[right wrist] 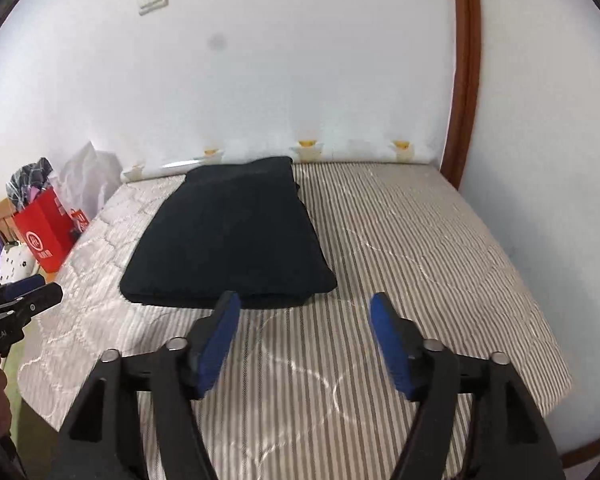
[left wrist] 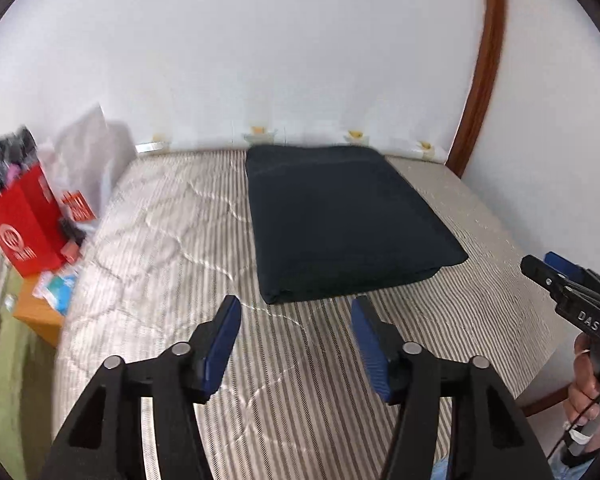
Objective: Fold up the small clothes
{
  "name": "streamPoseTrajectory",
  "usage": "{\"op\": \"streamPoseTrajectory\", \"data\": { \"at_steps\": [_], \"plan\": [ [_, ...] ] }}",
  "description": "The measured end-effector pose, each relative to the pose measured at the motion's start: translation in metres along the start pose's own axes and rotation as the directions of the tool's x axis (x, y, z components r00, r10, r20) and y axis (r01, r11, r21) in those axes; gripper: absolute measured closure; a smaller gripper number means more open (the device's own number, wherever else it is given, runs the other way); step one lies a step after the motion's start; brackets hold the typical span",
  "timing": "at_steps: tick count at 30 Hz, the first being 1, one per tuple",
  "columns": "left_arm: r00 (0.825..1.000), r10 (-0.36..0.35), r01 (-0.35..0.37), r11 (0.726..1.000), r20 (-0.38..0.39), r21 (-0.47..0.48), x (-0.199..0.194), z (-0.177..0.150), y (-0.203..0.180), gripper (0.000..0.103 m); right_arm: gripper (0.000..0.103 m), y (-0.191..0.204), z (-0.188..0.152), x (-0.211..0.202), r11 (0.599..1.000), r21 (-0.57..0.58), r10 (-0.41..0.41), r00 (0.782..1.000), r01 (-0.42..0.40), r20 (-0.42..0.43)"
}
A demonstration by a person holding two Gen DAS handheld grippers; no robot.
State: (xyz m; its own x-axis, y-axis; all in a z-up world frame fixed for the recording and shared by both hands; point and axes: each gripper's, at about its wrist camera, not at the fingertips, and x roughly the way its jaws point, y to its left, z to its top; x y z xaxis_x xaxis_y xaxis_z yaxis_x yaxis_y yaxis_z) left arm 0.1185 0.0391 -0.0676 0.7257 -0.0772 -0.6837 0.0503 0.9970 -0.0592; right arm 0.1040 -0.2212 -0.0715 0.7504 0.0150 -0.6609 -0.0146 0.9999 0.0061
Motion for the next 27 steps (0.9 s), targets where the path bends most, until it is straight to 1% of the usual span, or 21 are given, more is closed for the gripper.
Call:
{"op": "streamPoseTrajectory", "data": {
  "at_steps": [3, 5, 6, 7, 10, 11, 12, 13, 15, 20, 27],
  "plan": [
    [0.999, 0.025, -0.026, 1.0, 0.03, 0.017, -0.022, -0.004, -0.009, 0.041, 0.029, 0.006, -0.009, -0.025, 1.0, -0.015, -0.004, 1.0, 0.004, 0.005],
    [0.997, 0.048, -0.05, 0.998, 0.064, 0.029, -0.039, -0.007, -0.015, 0.039, 0.026, 0.009, -0.014, -0.043, 1.0, -0.025, -0.014, 1.0, 0.014, 0.019],
    [0.995, 0.059, -0.062, 0.998, 0.086, 0.033, -0.049, -0.009, -0.018, 0.037, 0.022, 0.01, -0.017, -0.05, 0.999, -0.024, -0.029, 0.999, 0.03, 0.028],
    [0.993, 0.064, -0.068, 0.997, 0.1, 0.031, -0.056, -0.01, -0.019, 0.036, 0.015, 0.011, -0.02, -0.058, 0.998, -0.024, -0.053, 0.998, 0.054, 0.036],
    [0.99, 0.056, -0.059, 0.998, 0.127, 0.025, -0.076, -0.013, -0.022, 0.031, 0.01, 0.014, -0.026, -0.079, 0.991, -0.049, -0.12, 0.99, 0.123, 0.073],
    [0.99, 0.053, -0.056, 0.998, 0.13, 0.021, -0.08, -0.014, -0.022, 0.025, 0.007, 0.014, -0.028, -0.085, 0.99, -0.051, -0.13, 0.988, 0.134, 0.082],
    [0.989, 0.05, -0.053, 0.998, 0.136, 0.016, -0.084, -0.016, -0.023, 0.022, 0.002, 0.013, -0.029, -0.09, 0.989, -0.043, -0.134, 0.987, 0.138, 0.083],
    [0.988, 0.052, -0.054, 0.998, 0.143, 0.014, -0.088, -0.017, -0.024, 0.022, 0.0, 0.011, -0.031, -0.096, 0.99, -0.029, -0.132, 0.988, 0.135, 0.081],
    [0.986, 0.066, -0.07, 0.997, 0.153, 0.02, -0.094, -0.021, -0.029, 0.021, 0.0, 0.009, -0.033, -0.103, 0.992, -0.02, -0.121, 0.989, 0.123, 0.081],
    [0.985, 0.057, -0.059, 0.998, 0.161, 0.007, -0.105, -0.029, -0.034, 0.02, 0.0, 0.009, -0.038, -0.117, 0.988, -0.026, -0.152, 0.985, 0.155, 0.079],
    [0.985, 0.073, -0.074, 0.997, 0.155, 0.002, -0.109, -0.035, -0.034, 0.02, 0.0, 0.005, -0.04, -0.124, 0.988, 0.009, -0.154, 0.985, 0.154, 0.078]
  ]
}}
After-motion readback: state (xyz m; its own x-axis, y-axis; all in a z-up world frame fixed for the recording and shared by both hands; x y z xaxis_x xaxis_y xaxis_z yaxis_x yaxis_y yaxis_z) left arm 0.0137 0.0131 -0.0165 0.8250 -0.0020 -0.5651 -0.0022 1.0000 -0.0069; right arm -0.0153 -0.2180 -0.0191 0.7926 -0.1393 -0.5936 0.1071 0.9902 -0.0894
